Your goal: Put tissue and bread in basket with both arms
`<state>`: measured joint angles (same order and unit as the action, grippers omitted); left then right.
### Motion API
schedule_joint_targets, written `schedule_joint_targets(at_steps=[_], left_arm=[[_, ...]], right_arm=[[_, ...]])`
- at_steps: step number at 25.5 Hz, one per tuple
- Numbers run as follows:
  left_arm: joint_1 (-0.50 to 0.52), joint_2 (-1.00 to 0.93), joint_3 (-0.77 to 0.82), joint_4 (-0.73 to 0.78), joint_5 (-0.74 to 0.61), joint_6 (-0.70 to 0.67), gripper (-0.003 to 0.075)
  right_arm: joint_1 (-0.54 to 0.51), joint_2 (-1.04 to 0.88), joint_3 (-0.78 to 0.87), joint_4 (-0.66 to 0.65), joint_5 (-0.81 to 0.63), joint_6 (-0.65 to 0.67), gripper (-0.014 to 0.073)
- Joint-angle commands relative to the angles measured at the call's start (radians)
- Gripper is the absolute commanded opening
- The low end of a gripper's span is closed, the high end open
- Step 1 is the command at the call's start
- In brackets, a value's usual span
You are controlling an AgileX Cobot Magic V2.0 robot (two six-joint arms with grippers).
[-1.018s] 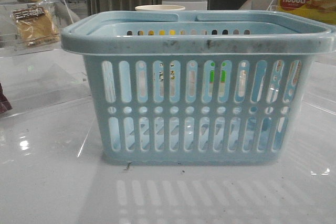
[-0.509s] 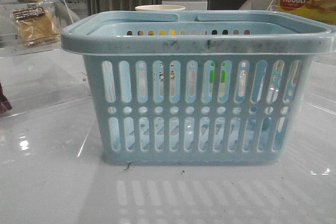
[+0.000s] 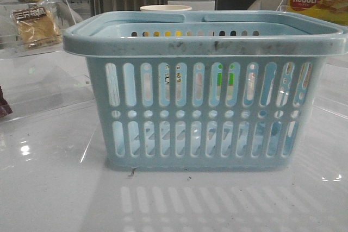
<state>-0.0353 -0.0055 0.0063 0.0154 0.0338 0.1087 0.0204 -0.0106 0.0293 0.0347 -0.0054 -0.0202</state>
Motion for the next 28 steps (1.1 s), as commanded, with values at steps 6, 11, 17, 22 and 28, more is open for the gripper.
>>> schedule_joint_targets(at_steps=[6,11,17,22,28], left_arm=[[-0.002,-0.017,-0.088,0.008,-0.124,-0.001,0.0092],[-0.002,-0.015,-0.205,0.008,-0.101,-0.001,0.0092],[-0.002,0.007,-0.367,0.008,0.011,-0.001,0.0092],[-0.002,0.074,-0.515,0.008,0.173,-0.001,0.0092],[-0.002,0.186,-0.674,0.008,0.391,-0.001,0.0092]], right_arm=[[-0.005,-0.015,-0.144,-0.001,0.031,-0.002,0.0054],[-0.005,0.024,-0.277,-0.001,0.121,-0.002,0.0054],[-0.005,0.128,-0.446,-0.001,0.218,-0.002,0.0054],[-0.005,0.231,-0.602,-0.007,0.327,-0.002,0.0054],[-0.005,0.363,-0.766,-0.035,0.509,-0.003,0.0054]])
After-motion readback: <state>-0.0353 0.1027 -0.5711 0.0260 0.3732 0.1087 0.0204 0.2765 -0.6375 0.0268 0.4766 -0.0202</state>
